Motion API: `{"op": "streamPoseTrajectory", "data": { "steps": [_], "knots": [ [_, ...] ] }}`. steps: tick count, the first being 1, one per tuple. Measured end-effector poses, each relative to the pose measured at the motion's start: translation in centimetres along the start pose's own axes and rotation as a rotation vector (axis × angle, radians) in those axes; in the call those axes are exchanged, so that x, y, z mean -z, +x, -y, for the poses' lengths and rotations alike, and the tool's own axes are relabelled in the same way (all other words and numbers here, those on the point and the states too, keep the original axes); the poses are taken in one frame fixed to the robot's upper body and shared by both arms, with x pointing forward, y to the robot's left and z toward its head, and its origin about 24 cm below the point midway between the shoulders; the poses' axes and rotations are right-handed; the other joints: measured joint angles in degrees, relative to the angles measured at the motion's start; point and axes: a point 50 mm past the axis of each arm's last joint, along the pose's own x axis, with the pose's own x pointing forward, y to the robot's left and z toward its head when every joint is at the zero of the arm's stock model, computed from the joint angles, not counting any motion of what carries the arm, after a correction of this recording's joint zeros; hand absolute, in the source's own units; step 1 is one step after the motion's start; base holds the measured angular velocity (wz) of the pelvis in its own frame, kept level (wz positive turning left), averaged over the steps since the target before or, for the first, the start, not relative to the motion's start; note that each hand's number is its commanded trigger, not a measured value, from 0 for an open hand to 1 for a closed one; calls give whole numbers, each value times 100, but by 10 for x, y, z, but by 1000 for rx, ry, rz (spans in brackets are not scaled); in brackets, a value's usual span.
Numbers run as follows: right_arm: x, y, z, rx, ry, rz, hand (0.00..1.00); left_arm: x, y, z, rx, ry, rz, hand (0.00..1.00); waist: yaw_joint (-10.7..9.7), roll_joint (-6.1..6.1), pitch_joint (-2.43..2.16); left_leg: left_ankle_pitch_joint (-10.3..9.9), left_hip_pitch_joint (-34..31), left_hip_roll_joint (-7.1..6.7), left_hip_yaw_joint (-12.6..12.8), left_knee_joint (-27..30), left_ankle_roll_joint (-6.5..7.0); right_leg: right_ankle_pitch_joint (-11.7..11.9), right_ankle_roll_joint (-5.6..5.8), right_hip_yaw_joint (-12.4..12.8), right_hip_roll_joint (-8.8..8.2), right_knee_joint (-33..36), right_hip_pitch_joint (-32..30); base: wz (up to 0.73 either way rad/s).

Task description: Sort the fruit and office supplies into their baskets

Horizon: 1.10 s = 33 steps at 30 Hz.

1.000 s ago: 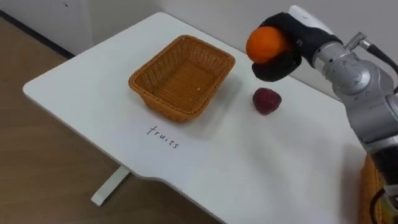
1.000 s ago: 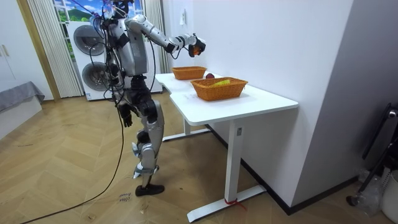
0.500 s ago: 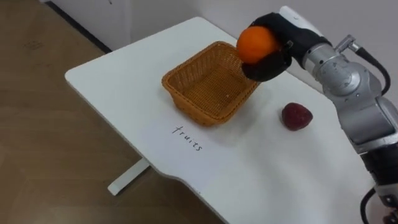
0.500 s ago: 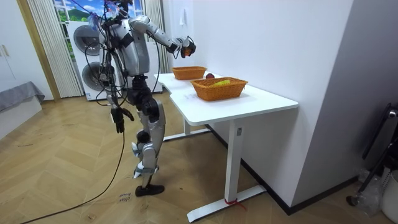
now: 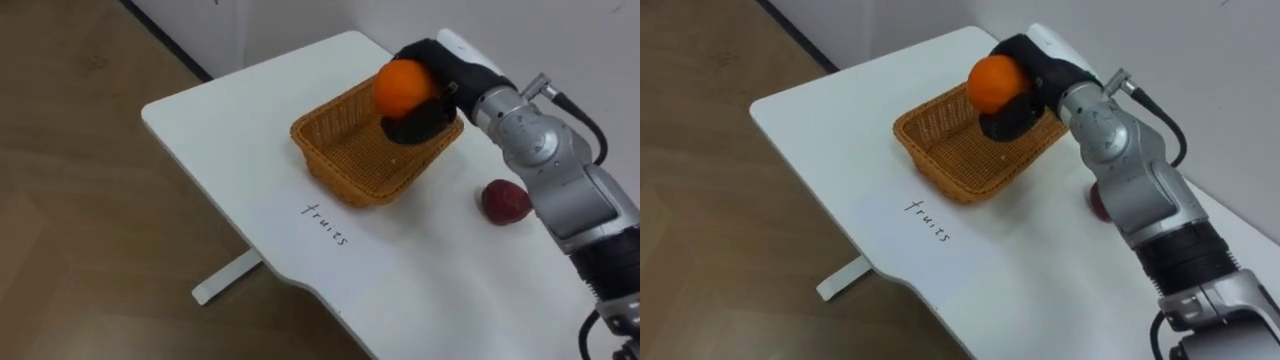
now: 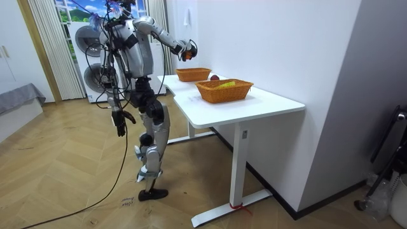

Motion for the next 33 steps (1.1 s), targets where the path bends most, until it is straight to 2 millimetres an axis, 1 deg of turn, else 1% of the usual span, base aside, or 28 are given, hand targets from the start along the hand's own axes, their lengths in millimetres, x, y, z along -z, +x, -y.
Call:
{"op": "streamPoseTrajectory", "data": {
  "steps": [7,8,14,15,16,17,18,19,20,21,27,33],
  "knots": [
    [17,3,-3,0,-2,-77,100,3,-1,-2,-4,-12,-11,0,33,-8,-7,6,-56,-65,-149,93,10,0,1,-140,-26,-1,8,11],
    [21,4,-2,-1,-1,-98,100,3,-1,-2,-3,-11,-8,0,43,-9,-8,10,-60,-75,-162,93,15,0,1,-139,-31,-1,10,6],
    [28,10,4,12,-3,-146,100,4,-2,-7,-2,-9,-17,0,123,-9,-9,12,-104,-85,-163,97,19,0,1,-140,-36,-1,-5,1],
    [29,10,4,11,-2,-149,89,4,-2,-7,-2,-9,-19,0,126,-10,-10,13,-106,-85,-164,99,19,0,1,-138,-34,-1,-5,0],
    [30,10,4,10,-1,-153,84,4,-2,-8,-2,-8,-22,0,131,-12,-12,13,-118,-85,-166,106,19,0,1,-138,-32,-2,-7,0],
    [30,10,4,9,1,-155,82,5,-2,-8,-3,-8,-25,0,135,-15,-18,13,-138,-86,-168,115,19,0,1,-137,-31,-1,-23,0],
    [30,10,4,9,1,-155,68,5,-3,-9,-3,-8,-25,0,135,-21,-23,14,-145,-86,-168,120,19,0,1,-137,-31,-1,-35,0],
    [31,10,3,10,6,-155,63,5,-3,-10,-3,-7,-24,0,135,-28,-29,14,-157,-86,-168,148,18,0,1,-137,-29,0,-56,0],
    [30,10,3,14,14,-154,27,5,-3,-11,-4,-6,-24,0,134,-26,-29,14,-174,-86,-167,177,18,0,1,-137,-29,1,-68,0],
    [30,10,4,15,16,-153,0,5,-3,-11,-5,-6,-24,0,133,-26,-30,14,-183,-87,-167,183,18,0,1,-137,-29,1,-73,0],
    [30,10,4,23,27,-151,0,-1,-4,-13,-9,0,-1,0,124,-15,-24,13,-248,-85,-107,199,17,0,0,-123,-30,0,-134,-4],
    [31,10,3,27,25,-153,0,-6,-4,-14,-22,4,17,0,109,-14,-26,17,-286,-86,-103,205,13,0,0,-122,-28,1,-158,-2]
  ]
}}
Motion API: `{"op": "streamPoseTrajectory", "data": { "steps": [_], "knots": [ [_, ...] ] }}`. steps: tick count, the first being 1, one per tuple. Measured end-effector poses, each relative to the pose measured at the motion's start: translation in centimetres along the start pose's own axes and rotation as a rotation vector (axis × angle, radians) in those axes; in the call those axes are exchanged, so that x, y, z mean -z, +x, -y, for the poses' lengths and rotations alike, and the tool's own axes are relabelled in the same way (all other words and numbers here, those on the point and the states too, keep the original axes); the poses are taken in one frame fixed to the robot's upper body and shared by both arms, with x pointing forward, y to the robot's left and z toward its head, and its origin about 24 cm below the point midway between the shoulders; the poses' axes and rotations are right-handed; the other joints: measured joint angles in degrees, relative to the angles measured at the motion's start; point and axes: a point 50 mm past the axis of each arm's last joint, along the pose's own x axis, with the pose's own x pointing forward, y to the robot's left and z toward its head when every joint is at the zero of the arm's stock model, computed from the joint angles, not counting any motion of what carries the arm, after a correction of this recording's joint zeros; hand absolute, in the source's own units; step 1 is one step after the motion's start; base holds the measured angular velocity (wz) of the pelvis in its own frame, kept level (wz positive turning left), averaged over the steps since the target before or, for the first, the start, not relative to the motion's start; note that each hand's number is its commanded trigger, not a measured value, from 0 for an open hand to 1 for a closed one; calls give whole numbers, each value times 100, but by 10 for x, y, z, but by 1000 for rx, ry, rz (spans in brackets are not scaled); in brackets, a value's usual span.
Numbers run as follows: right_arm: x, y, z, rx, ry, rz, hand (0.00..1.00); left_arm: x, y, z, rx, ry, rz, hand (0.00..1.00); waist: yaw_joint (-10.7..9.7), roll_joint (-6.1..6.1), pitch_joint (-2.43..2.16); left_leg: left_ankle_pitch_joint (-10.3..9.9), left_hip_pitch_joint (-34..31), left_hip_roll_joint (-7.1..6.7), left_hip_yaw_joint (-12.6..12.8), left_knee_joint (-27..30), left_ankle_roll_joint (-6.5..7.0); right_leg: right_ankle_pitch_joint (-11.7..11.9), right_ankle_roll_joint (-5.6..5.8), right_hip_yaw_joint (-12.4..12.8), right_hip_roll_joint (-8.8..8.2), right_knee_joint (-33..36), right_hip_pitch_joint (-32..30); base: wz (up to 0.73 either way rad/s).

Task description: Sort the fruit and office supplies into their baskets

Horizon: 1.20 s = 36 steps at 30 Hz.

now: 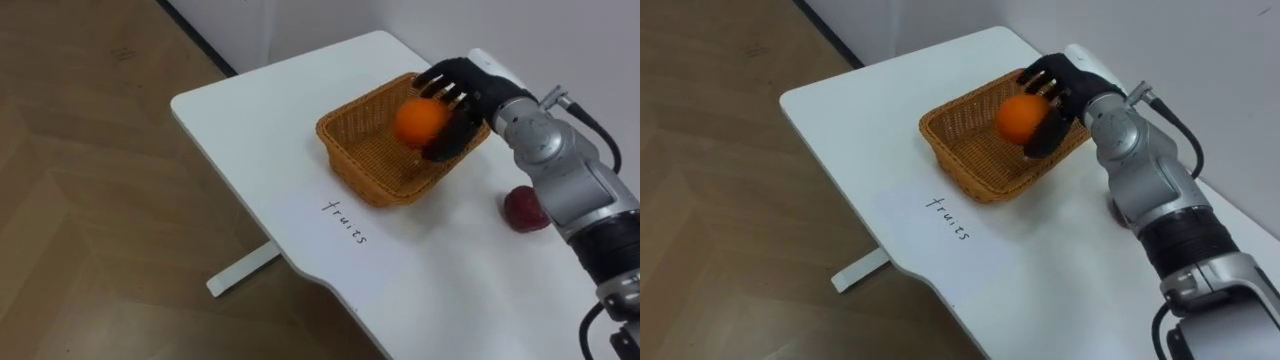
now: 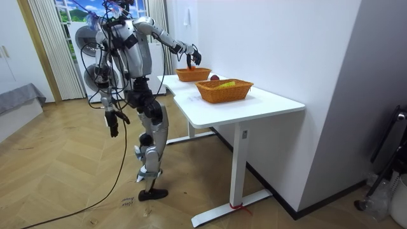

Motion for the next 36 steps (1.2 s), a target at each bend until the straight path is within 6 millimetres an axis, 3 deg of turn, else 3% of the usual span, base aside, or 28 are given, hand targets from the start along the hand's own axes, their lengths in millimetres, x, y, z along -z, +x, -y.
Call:
{"op": "streamPoseTrajectory", "data": {
  "steps": [21,30,31,34,36],
  "knots": [
    [1,0,1,15,-1,-4,0,-5,0,1,-1,4,22,0,-74,48,1,2,-35,12,103,5,5,0,0,145,-11,6,-92,-3],
    [-5,-1,7,56,9,26,0,-3,0,2,-5,-4,17,0,-367,37,-17,-2,-43,8,185,-10,36,1,-1,324,-29,22,-136,-4],
    [-9,-2,10,72,7,44,0,-3,0,2,-10,-5,17,0,-468,54,-20,-6,-38,8,204,-4,43,1,-1,335,-31,21,-129,-4],
    [-19,-6,17,104,-5,90,0,-2,0,4,-14,-8,16,0,-522,107,-15,-27,37,26,336,-14,72,1,-1,479,-34,18,-108,-16],
    [-22,-7,23,124,3,107,0,-1,1,7,-7,-11,13,0,-609,144,-42,-39,58,25,391,-20,89,1,-1,527,-47,21,-103,-19]
  ]
}}
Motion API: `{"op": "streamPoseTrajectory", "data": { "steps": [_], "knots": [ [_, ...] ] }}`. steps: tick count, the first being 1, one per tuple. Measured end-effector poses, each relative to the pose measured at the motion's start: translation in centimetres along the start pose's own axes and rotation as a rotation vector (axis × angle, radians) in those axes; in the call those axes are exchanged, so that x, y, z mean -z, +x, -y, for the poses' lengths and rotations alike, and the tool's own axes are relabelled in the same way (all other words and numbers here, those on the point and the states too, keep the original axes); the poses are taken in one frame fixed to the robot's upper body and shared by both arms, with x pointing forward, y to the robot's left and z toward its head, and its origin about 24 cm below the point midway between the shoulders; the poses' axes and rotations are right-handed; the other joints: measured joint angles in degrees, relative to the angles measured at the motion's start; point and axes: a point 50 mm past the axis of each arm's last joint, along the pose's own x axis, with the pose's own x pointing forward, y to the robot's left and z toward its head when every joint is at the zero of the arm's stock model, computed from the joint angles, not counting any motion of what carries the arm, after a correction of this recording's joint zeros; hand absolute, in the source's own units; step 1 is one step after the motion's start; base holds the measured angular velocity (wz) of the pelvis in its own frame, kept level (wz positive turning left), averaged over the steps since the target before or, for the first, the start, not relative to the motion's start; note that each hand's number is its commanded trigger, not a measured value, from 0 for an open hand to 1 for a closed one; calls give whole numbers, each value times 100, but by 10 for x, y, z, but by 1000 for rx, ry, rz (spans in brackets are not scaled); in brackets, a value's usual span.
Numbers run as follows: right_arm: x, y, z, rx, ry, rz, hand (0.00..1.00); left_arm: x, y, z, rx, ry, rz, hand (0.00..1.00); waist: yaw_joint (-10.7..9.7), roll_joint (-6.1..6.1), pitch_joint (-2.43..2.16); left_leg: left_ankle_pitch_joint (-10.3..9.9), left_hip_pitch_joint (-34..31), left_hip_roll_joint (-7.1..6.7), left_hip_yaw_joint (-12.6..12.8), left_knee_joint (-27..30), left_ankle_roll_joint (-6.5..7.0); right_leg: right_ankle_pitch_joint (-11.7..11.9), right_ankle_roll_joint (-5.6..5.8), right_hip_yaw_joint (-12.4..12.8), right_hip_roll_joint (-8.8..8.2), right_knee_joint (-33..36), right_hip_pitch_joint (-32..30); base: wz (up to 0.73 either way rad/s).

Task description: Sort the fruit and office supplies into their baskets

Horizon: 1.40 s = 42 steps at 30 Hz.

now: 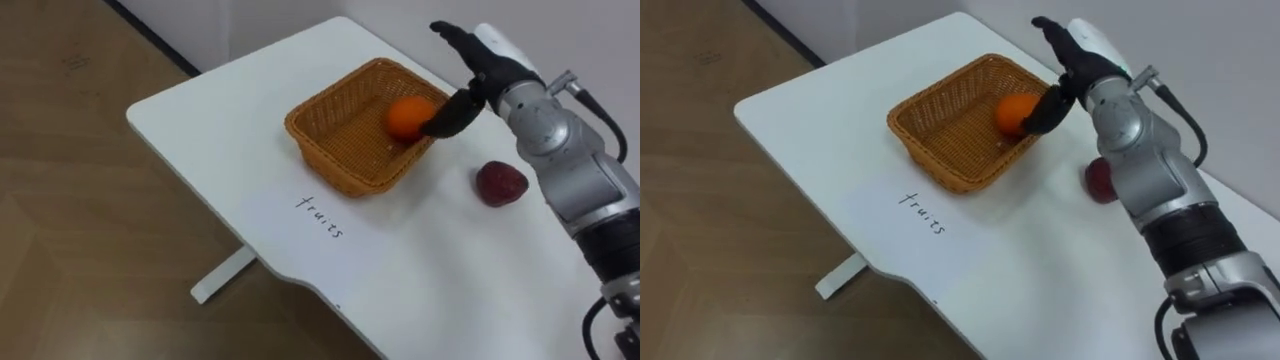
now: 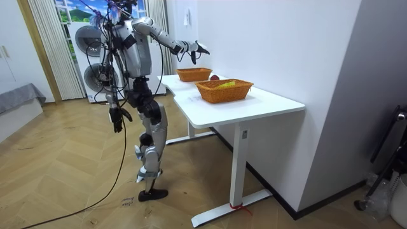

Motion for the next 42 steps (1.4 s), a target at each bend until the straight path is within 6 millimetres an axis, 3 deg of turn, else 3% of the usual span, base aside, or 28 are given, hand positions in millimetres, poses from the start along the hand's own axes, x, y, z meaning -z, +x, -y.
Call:
{"op": "streamPoseTrajectory", "data": {
  "steps": [6,8,10,11,19,33,38,42],
  "knots": [
    [3,-1,14,74,68,-5,0,-1,1,5,14,-4,4,0,-265,53,-1,-21,72,4,115,68,35,13,20,261,-5,-4,13,-12],
    [7,-1,16,83,88,-14,0,-7,2,8,13,6,18,0,-476,82,6,-27,88,6,137,56,42,17,26,305,-4,-1,29,-7],
    [7,-1,19,96,97,-13,0,-9,2,9,11,10,30,0,-504,121,-4,-29,99,33,254,35,46,26,21,434,6,-2,-9,-27],
    [9,-2,22,108,97,-18,0,-9,2,9,12,11,35,0,-617,151,-17,-28,103,36,259,30,48,47,22,477,8,2,-9,-22],
    [18,-6,29,121,57,-44,0,-18,1,12,5,15,66,0,-803,224,-46,-35,402,108,527,-153,71,61,25,738,16,18,103,-20],
    [21,-8,25,84,60,-47,0,-22,2,19,37,27,78,0,-818,223,-46,-35,501,124,562,-197,73,61,25,753,17,0,147,-1],
    [43,-20,4,29,65,-109,0,-15,2,18,33,28,55,0,-775,176,-66,-56,599,108,475,-208,91,59,27,703,18,-13,316,10],
    [51,-25,-4,8,71,-133,0,-5,3,14,21,27,17,0,-753,142,-48,-56,598,101,475,-186,91,59,27,655,15,-15,336,0]
  ]
}}
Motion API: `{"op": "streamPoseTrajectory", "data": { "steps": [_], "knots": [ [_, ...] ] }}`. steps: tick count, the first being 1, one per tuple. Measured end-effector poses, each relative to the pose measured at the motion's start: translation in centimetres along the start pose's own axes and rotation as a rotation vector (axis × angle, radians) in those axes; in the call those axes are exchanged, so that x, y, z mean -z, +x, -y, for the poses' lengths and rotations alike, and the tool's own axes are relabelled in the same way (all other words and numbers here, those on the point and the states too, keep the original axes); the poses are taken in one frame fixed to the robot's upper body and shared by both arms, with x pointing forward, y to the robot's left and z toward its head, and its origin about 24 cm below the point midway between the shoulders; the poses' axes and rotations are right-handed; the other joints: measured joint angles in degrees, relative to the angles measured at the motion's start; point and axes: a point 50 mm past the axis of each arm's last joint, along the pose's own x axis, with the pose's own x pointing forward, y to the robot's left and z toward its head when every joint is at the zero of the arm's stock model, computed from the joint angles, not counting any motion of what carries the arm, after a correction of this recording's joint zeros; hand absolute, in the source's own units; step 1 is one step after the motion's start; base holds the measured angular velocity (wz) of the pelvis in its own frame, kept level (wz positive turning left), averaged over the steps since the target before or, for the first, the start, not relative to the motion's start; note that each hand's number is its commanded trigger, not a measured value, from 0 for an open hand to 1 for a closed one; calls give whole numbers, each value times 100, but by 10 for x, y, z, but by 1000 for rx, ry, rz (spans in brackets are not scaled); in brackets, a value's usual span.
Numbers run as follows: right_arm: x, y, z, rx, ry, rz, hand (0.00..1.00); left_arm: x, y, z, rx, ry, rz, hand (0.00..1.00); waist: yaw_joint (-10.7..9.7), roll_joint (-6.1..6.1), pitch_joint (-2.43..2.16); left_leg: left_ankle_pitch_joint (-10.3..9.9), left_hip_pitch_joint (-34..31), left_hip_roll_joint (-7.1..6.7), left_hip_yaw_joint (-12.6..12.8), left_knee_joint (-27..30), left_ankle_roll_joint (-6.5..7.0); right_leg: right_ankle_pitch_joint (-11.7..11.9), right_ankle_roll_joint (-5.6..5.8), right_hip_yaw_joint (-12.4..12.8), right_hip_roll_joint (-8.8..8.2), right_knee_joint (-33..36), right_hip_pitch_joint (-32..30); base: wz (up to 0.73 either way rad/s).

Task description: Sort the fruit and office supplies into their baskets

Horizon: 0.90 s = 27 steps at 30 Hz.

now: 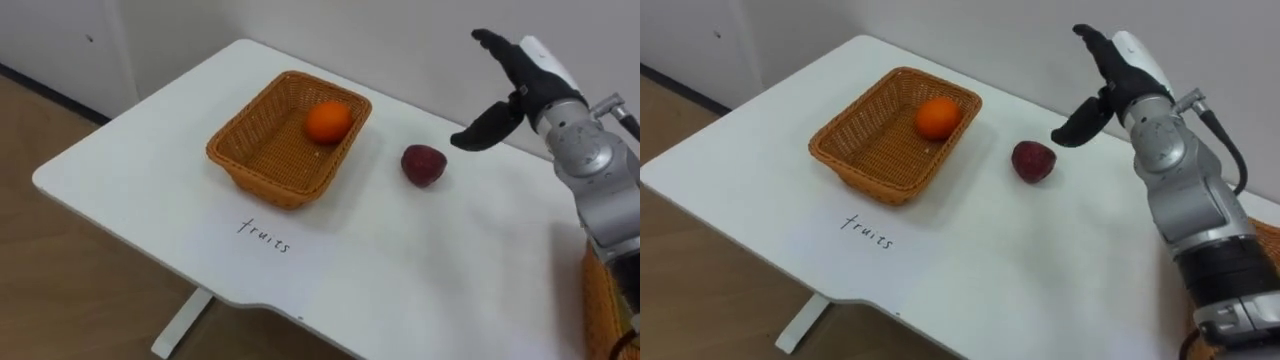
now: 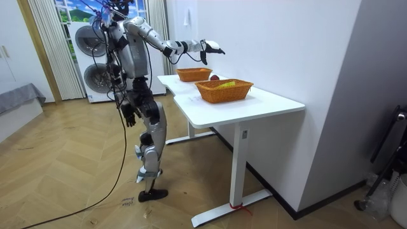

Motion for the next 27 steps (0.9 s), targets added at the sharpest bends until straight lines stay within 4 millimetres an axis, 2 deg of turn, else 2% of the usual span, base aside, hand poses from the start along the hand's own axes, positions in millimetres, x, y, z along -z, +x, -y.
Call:
{"op": "streamPoseTrajectory", "data": {
  "steps": [3,7,11,16,20,27],
  "knots": [
    [4,-1,-2,-6,-5,-16,0,10,-2,-5,0,6,-29,0,5,-20,38,-9,-21,-2,-17,50,-7,0,0,-42,1,2,3,1],
    [14,-2,-7,-21,-6,-52,0,13,-3,-8,16,6,-45,0,141,-86,33,-54,-137,1,-62,193,-27,0,-1,-98,24,10,-55,3],
    [17,-4,-13,-60,-12,-63,0,12,-3,-9,26,9,-44,0,278,-103,35,-54,-148,-4,-76,202,-27,2,-2,-100,22,17,-55,0],
    [20,-4,-19,-96,-12,-75,0,12,-5,-18,15,22,-45,0,309,-107,35,-53,-149,-6,-95,224,-27,1,-2,-127,27,17,-29,3],
    [32,-4,-33,-148,8,-131,0,12,-6,-22,11,30,-46,0,315,-95,46,-100,-157,-3,-120,303,-25,1,-2,-144,46,2,16,3],
    [42,-7,-47,-224,14,-168,0,11,-6,-21,29,33,-44,0,481,-122,52,-142,-281,25,-124,389,-50,2,-3,-122,84,1,-73,-1]
  ]
}}
